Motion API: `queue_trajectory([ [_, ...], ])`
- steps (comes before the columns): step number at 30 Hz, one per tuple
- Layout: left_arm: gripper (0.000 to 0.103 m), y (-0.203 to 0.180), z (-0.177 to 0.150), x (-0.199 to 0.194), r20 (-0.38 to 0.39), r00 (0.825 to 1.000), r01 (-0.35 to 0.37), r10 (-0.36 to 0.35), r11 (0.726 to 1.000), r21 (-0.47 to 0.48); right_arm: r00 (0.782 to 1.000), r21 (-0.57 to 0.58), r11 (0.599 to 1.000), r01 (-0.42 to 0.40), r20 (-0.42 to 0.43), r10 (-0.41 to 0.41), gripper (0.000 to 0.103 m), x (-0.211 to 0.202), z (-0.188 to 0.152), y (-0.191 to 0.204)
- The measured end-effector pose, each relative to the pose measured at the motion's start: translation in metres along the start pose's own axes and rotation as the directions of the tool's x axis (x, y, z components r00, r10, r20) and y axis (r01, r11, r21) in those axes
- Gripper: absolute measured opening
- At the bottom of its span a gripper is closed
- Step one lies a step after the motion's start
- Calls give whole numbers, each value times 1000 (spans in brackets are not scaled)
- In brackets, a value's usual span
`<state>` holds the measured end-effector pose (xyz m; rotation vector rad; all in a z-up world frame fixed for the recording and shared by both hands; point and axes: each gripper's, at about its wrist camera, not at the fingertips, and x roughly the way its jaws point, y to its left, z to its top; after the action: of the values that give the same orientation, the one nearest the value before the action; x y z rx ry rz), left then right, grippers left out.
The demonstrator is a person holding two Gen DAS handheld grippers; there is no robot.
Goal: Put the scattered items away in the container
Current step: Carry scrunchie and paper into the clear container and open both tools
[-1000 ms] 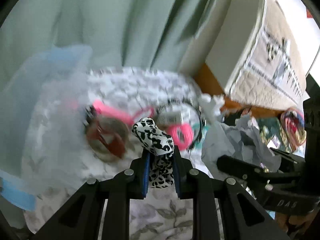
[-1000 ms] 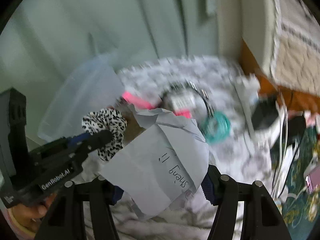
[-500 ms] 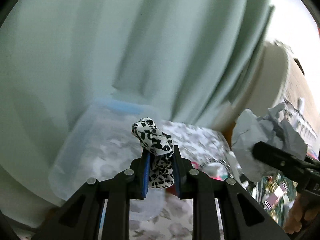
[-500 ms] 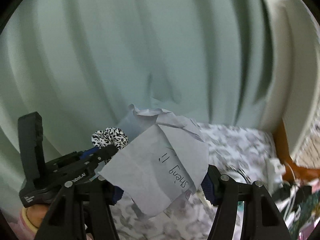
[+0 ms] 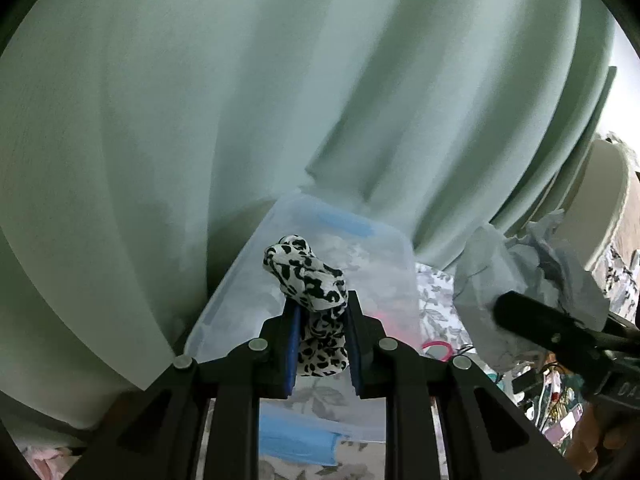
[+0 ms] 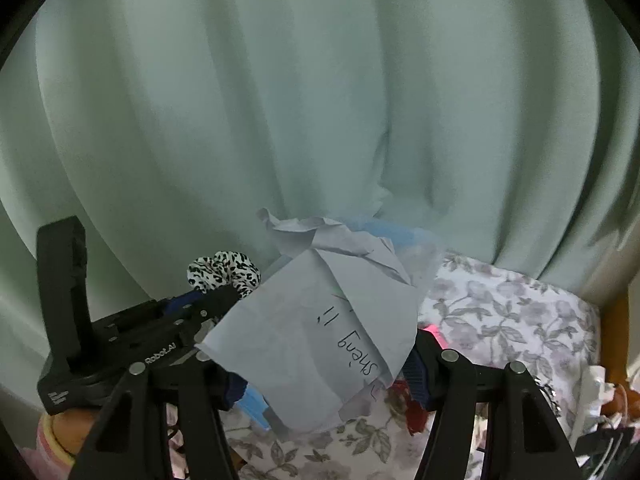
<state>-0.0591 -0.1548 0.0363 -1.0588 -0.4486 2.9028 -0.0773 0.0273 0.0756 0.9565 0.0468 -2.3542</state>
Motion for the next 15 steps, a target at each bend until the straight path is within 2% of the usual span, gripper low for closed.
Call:
queue_trajectory([
  [9,21,18,-5,31,-69,997,-28,26,999,-32,993,-7,1000,11,-117,-12,66,54,-1,5],
  [15,22,21,-10,38,-100,994,-48,45,998,-34,987,-17,1000,23,-159,-25,67,77,-4,-8],
])
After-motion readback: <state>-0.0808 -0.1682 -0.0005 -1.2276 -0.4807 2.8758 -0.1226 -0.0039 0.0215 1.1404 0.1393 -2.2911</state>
